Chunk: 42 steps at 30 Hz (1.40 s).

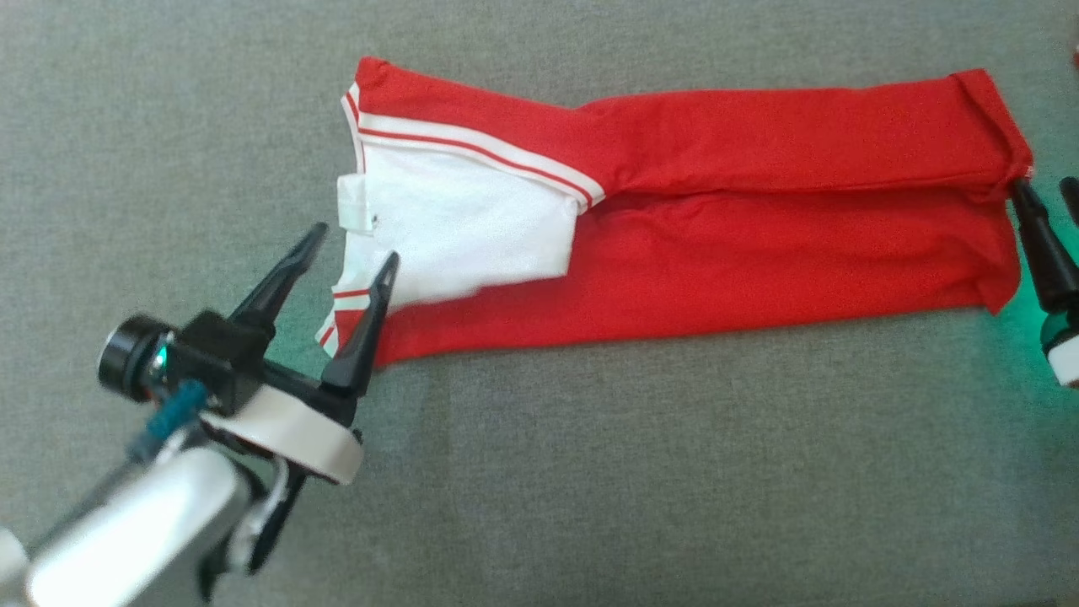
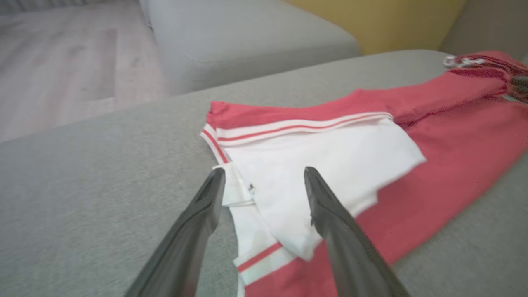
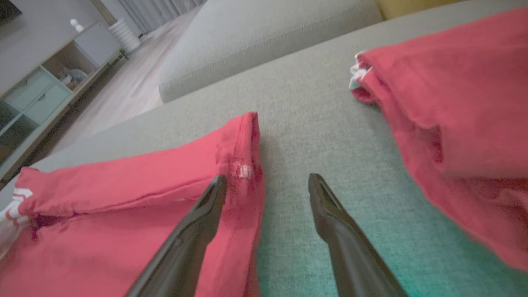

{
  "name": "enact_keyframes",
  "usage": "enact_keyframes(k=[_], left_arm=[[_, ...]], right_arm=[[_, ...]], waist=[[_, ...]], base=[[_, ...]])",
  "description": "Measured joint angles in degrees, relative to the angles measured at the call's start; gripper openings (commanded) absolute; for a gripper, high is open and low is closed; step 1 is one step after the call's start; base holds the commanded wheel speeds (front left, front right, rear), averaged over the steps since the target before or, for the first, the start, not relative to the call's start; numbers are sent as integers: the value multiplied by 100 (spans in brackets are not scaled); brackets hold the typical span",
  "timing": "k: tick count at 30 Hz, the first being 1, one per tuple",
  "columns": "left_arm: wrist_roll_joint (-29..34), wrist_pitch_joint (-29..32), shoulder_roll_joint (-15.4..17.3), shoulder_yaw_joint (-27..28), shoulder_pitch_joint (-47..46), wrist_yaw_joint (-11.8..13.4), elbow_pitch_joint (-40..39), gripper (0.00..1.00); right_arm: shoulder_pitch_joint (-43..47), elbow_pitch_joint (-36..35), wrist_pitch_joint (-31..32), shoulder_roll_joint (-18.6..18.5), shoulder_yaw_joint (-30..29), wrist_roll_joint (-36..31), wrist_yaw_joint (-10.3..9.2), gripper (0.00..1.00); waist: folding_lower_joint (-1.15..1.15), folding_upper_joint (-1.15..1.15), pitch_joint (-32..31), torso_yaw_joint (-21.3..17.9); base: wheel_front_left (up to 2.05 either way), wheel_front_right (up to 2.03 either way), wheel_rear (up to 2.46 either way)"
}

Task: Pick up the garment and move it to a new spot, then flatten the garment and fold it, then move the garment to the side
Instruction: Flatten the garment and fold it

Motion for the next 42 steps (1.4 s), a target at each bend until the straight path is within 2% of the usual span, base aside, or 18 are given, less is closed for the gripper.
enact_keyframes(k=[3,4,5,8,11,16,20,27,31,32,33,39,42], left_arm=[[199,-617,-369,127,211,578,294,100],[360,-945,-631,212,397,916,463,100],[424,-1040,-780,286,504,1105,546,100],[719,-1155,-1227,534,826,1522,679,100],[1313,-1167,-1684,779,1086,1747,610,100],[2100,-1196,-2281,972,1532,1777,487,100],[2448,-1196,-2616,999,1879,1560,497,100],[2835,-1196,-2939,1318,1944,1184,612,100],[2981,-1196,-3062,1545,2012,1033,628,100],[3006,-1196,-3083,1586,2058,1017,634,100],[3037,-1196,-3106,1630,2111,968,641,100],[3184,-1196,-3232,1907,2310,766,666,100],[3253,-1196,-3278,2026,2312,665,676,100]], right_arm=[[257,25,-9,420,-686,-299,0,100],[569,20,-13,746,-1183,-568,0,100],[755,19,-13,926,-1439,-704,0,100],[1220,79,-13,1401,-2007,-1163,0,100],[1365,240,-13,1752,-2359,-1510,0,100],[1169,772,-12,2058,-2614,-1880,0,100],[740,1402,12,2230,-2900,-2152,0,100],[162,2463,445,2454,-3018,-2484,0,100],[107,2564,645,2527,-2937,-2484,-1,100],[102,2544,639,2541,-2917,-2459,-2,69],[103,2529,617,2559,-2894,-2442,-2,0],[168,2421,391,2622,-2726,-2399,-1,0],[213,2321,346,2481,-2726,-2351,0,0]], waist=[[0,0,-127,-15],[0,0,-238,-22],[0,0,-300,-23],[-1,0,-497,-12],[-1,0,-675,54],[-1,0,-841,320],[0,0,-892,558],[0,0,-852,870],[0,0,-848,949],[0,0,-852,952],[0,0,-857,950],[0,0,-925,831],[0,0,-962,723]], base=[[0,0,0],[0,0,0],[0,0,0],[0,0,0],[0,0,0],[0,0,0],[0,0,0],[0,0,0],[0,0,0],[0,0,0],[0,0,0],[0,0,0],[0,0,0]])
